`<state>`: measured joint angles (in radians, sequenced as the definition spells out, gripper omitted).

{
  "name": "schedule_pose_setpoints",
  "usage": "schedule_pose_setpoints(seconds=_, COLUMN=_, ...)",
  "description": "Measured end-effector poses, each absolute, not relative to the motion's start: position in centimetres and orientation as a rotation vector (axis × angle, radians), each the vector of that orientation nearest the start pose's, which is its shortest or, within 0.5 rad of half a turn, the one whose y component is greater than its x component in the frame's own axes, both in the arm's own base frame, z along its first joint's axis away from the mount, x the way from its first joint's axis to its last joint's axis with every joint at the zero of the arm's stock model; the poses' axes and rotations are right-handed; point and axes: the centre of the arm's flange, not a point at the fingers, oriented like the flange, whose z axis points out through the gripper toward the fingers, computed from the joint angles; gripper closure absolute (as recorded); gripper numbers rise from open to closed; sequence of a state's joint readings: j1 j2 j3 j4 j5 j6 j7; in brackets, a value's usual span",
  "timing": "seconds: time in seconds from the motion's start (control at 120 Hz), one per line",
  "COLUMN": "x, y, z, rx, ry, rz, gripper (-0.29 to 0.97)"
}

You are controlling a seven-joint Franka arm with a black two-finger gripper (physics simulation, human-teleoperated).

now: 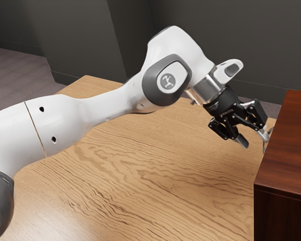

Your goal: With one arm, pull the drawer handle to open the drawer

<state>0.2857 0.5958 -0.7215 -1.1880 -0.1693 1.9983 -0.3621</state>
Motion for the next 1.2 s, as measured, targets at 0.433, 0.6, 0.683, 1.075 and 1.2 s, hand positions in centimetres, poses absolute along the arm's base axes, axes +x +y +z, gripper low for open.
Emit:
schedule_pose_setpoints(seconds=0.433, x=71.6, y=-17.1, z=53.0, rx=2.516, ry=0.174, rz=0.174, gripper=0.35)
schedule_pose_setpoints(seconds=0.6, x=71.8, y=-16.1, z=53.1, rx=2.527, ry=0.188, rz=0.195, gripper=0.35)
schedule_pose_setpoints(seconds=0.683, x=71.8, y=-15.5, z=53.1, rx=2.533, ry=0.194, rz=0.200, gripper=0.35)
schedule_pose_setpoints(seconds=1.075, x=71.3, y=-12.5, z=54.0, rx=2.599, ry=0.203, rz=0.172, gripper=0.35)
schedule_pose_setpoints(seconds=1.2, x=71.1, y=-11.6, z=54.0, rx=2.623, ry=0.210, rz=0.158, gripper=0.34)
